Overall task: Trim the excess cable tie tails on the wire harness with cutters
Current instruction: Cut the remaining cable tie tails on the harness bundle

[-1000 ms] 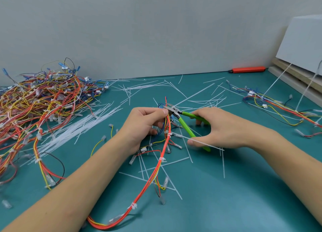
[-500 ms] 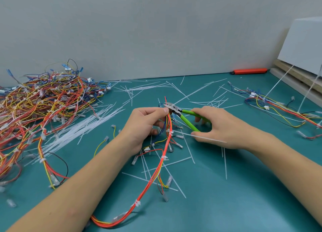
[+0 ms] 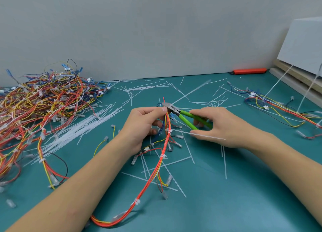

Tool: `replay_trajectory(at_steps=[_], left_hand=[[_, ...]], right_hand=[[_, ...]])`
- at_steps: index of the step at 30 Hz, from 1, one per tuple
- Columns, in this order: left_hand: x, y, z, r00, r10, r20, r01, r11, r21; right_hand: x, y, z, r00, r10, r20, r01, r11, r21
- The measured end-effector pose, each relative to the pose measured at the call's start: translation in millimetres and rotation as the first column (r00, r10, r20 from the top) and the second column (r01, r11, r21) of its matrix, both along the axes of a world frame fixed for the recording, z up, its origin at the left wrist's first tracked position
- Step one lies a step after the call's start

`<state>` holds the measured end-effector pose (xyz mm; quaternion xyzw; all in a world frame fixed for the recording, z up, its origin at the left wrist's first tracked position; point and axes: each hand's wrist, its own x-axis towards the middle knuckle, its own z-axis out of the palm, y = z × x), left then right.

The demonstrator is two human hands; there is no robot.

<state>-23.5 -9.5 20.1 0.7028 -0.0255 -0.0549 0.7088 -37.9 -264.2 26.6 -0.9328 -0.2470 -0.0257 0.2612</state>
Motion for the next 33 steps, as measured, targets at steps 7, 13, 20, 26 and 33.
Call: replay_trajectory(at_steps=[7, 13, 20, 26, 33], left_hand=[[0.5, 0.8, 0.2, 0.999, 0.034, -0.001, -0.034, 0.999, -0.014], [-0.1, 0.0, -0.7, 0.999, 0.036, -0.003, -0.036, 0.999, -0.005], [0.7, 0.3, -0.8, 0.999, 0.04, -0.011, -0.04, 0.999, -0.013], [1.2, 1.7, 0.0, 1.0, 0.03, -0.001, -0.03, 0.999, -0.033], [0.9, -0.2, -0.2, 0.999, 0.031, -0.008, -0.031, 0.999, -0.025]], right_hand=[[-3.8, 8.9, 0.3, 1.0, -0.007, -0.017, 0.007, 0.999, 0.05], [-0.6, 5.2, -6.7, 1.0, 0.004, 0.029, -0.006, 0.998, 0.056], [-2.1, 6.1, -3.2, 1.0, 0.022, -0.003, -0.022, 0.998, 0.065], [-1.1, 3.1, -2.5, 0.997, 0.069, -0.036, -0.061, 0.98, 0.189], [-2.4, 7.2, -8.2, 1.0, 0.01, 0.009, -0.011, 0.993, 0.119]])
